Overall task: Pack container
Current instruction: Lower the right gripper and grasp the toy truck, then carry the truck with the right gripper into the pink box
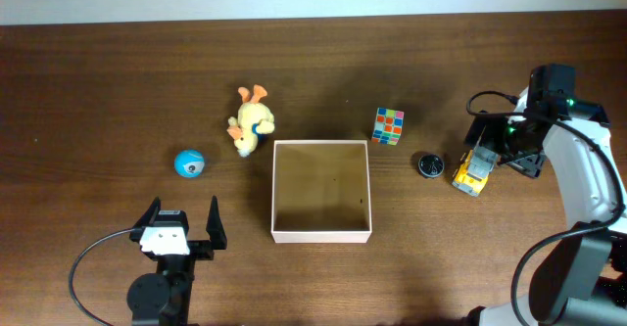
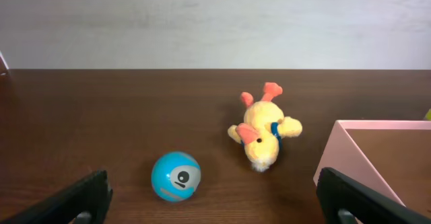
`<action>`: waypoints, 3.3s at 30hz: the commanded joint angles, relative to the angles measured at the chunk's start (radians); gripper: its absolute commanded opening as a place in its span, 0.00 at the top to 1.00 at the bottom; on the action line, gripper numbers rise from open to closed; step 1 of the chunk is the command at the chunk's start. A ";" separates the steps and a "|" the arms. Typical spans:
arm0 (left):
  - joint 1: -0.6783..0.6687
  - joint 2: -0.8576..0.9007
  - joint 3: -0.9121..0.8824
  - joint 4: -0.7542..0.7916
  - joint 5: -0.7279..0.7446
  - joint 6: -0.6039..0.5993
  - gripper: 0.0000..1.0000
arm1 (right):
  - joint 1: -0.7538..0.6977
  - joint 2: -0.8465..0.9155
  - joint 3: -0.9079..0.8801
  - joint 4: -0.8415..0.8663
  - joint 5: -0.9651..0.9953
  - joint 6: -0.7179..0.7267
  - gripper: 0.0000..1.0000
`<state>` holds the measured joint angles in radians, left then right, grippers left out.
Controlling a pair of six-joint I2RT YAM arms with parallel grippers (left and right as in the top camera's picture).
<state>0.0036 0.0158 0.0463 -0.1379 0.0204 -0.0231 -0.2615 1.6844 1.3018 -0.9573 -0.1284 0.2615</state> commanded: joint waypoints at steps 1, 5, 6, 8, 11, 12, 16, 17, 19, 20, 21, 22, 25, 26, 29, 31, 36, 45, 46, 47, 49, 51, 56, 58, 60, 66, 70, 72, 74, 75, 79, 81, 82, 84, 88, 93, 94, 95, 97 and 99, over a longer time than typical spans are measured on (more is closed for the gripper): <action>0.007 -0.004 -0.010 0.003 0.014 -0.006 0.01 | -0.009 0.006 0.007 -0.002 0.051 0.014 0.01; 0.007 -0.004 -0.010 0.003 0.014 -0.006 0.01 | -0.009 0.017 -0.007 0.005 0.055 0.000 0.01; 0.007 -0.004 -0.010 0.003 0.014 -0.006 0.01 | -0.009 0.020 -0.014 0.011 0.055 0.000 0.01; 0.007 -0.004 -0.010 0.003 0.014 -0.006 0.01 | -0.008 0.024 -0.031 0.026 0.055 0.000 0.01; 0.007 -0.004 -0.010 0.003 0.014 -0.006 0.01 | -0.007 0.030 -0.072 0.065 0.054 0.001 0.01; 0.007 -0.004 -0.010 0.003 0.014 -0.006 0.01 | -0.007 0.035 -0.089 0.080 0.054 0.001 0.01; 0.007 -0.004 -0.010 0.003 0.014 -0.006 0.01 | -0.007 0.051 -0.113 0.096 0.054 0.001 0.00; 0.007 -0.004 -0.010 0.003 0.014 -0.006 0.01 | -0.007 0.056 -0.117 0.101 0.053 0.001 0.00; 0.007 -0.004 -0.010 0.003 0.014 -0.006 0.01 | -0.007 0.067 -0.122 0.109 0.053 0.001 0.04; 0.007 -0.004 -0.010 0.003 0.014 -0.006 0.01 | -0.007 0.073 -0.123 0.111 0.050 0.001 0.07; 0.007 -0.004 -0.010 0.003 0.014 -0.006 0.01 | -0.007 0.079 -0.123 0.113 0.050 0.001 0.09; 0.007 -0.004 -0.010 0.003 0.014 -0.006 0.01 | -0.007 0.085 -0.123 0.115 0.050 0.001 0.12; 0.007 -0.004 -0.010 0.003 0.014 -0.006 0.01 | -0.007 0.096 -0.124 0.125 0.050 0.001 0.14; 0.007 -0.004 -0.010 0.003 0.014 -0.006 0.01 | -0.007 0.098 -0.124 0.129 0.050 0.001 0.14; 0.007 -0.004 -0.010 0.003 0.014 -0.006 0.01 | -0.007 0.107 -0.124 0.148 0.050 -0.003 0.15; 0.007 -0.004 -0.010 0.003 0.014 -0.006 0.01 | -0.007 0.109 -0.124 0.157 0.050 -0.020 0.17; 0.007 -0.004 -0.010 0.003 0.014 -0.006 0.01 | -0.007 0.113 -0.124 0.177 0.051 -0.076 0.17; 0.007 -0.004 -0.010 0.003 0.014 -0.006 0.01 | -0.007 0.145 -0.124 0.172 0.033 -0.101 0.24; 0.007 -0.004 -0.010 0.003 0.014 -0.006 0.01 | -0.007 0.148 -0.124 0.172 0.031 -0.101 0.27; 0.007 -0.004 -0.010 0.003 0.014 -0.006 0.01 | -0.007 0.151 -0.124 0.172 0.028 -0.101 0.29; 0.007 -0.004 -0.010 0.003 0.014 -0.006 0.01 | -0.007 0.153 -0.124 0.172 0.028 -0.101 0.33; 0.007 -0.004 -0.010 0.003 0.014 -0.006 0.01 | -0.007 0.153 -0.124 0.172 0.028 -0.101 0.36; 0.007 -0.004 -0.010 0.003 0.014 -0.006 0.01 | -0.007 0.153 -0.124 0.172 0.028 -0.101 0.43; 0.007 -0.004 -0.010 0.003 0.014 -0.006 0.01 | -0.007 0.153 -0.124 0.172 0.028 -0.101 0.46; 0.007 -0.004 -0.010 0.003 0.014 -0.006 0.01 | -0.007 0.153 -0.124 0.172 0.028 -0.101 0.48; 0.007 -0.004 -0.010 0.003 0.014 -0.006 0.01 | -0.007 0.153 -0.124 0.171 0.028 -0.101 0.52; 0.007 -0.004 -0.010 0.003 0.014 -0.006 0.01 | -0.007 0.153 -0.117 0.159 0.028 -0.101 0.52; 0.007 -0.004 -0.010 0.003 0.014 -0.006 0.01 | -0.007 0.153 -0.105 0.143 0.028 -0.109 0.53; 0.007 -0.004 -0.010 0.003 0.014 -0.006 0.01 | -0.007 0.153 -0.083 0.120 0.028 -0.125 0.53; 0.007 -0.004 -0.010 0.003 0.014 -0.006 0.01 | -0.007 0.153 -0.068 0.105 0.028 -0.129 0.53; 0.007 -0.004 -0.010 0.003 0.014 -0.006 0.01 | -0.007 0.153 0.004 0.047 0.028 -0.154 0.53; 0.007 -0.004 -0.010 0.003 0.014 -0.006 0.01 | -0.007 0.153 0.048 0.017 0.028 -0.161 0.53; 0.007 -0.004 -0.010 0.003 0.014 -0.006 0.01 | -0.007 0.153 0.074 0.002 0.028 -0.166 0.53; 0.007 -0.004 -0.010 0.003 0.014 -0.006 0.01 | -0.006 0.153 0.128 -0.034 0.028 -0.178 0.53; 0.007 -0.004 -0.010 0.003 0.014 -0.006 0.01 | -0.005 0.153 0.237 -0.109 0.024 -0.205 0.53; 0.007 -0.004 -0.010 0.003 0.014 -0.006 0.01 | 0.037 0.153 0.391 -0.229 0.024 -0.248 0.54; 0.007 -0.004 -0.010 0.003 0.014 -0.006 0.01 | 0.052 0.153 0.420 -0.250 0.024 -0.255 0.54; 0.007 -0.004 -0.010 0.003 0.014 -0.006 0.01 | 0.068 0.153 0.449 -0.270 0.024 -0.256 0.54; 0.007 -0.004 -0.010 0.003 0.014 -0.006 0.01 | 0.113 0.153 0.508 -0.305 0.024 -0.258 0.54; 0.007 -0.004 -0.010 0.003 0.014 -0.006 0.01 | 0.155 0.153 0.549 -0.327 0.024 -0.257 0.54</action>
<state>0.0036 0.0158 0.0463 -0.1379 0.0204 -0.0231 -0.1699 1.8347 1.7824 -1.2682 -0.0944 0.0242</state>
